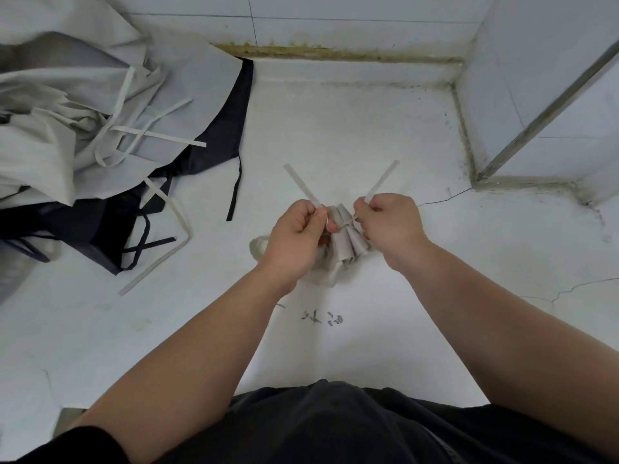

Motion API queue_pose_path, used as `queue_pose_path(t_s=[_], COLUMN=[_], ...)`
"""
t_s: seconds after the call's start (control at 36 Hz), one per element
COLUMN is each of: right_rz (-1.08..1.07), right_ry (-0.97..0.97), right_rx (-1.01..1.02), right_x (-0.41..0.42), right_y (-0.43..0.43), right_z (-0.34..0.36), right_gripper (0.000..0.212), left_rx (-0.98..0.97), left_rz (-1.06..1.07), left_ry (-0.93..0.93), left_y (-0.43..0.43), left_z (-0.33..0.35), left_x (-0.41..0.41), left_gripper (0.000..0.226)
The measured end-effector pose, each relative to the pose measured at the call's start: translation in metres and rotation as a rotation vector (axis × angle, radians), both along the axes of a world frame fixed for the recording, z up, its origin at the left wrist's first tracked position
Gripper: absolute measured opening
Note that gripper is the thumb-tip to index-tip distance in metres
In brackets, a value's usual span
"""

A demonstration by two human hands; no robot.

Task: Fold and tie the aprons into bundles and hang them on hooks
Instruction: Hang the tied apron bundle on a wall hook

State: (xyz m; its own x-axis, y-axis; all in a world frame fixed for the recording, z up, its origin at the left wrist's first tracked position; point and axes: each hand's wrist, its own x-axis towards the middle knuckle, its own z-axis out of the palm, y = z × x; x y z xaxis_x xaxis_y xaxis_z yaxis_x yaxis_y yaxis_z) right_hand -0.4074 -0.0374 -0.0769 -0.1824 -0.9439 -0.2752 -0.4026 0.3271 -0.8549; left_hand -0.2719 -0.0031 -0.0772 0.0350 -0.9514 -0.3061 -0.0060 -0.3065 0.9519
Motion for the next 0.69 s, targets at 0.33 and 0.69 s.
queue_pose_path(t_s=[0.33,0.69], right_rz=[0.521,0.554], right_ry=[0.21,0.152], right_rx=[-0.34,-0.294], right_x=[0.002,-0.001], right_y=[0.006,0.002], right_z=[0.017,0.014], right_gripper=[0.026,0.019], left_rx=[0.035,-0.003], left_rz=[-0.039,-0.357], left_ry=[-0.109,-0.266], left_y=[-0.018,-0.02], left_z=[0.013,0.02], left_x=[0.009,0.022], left_gripper=[0.02,0.019])
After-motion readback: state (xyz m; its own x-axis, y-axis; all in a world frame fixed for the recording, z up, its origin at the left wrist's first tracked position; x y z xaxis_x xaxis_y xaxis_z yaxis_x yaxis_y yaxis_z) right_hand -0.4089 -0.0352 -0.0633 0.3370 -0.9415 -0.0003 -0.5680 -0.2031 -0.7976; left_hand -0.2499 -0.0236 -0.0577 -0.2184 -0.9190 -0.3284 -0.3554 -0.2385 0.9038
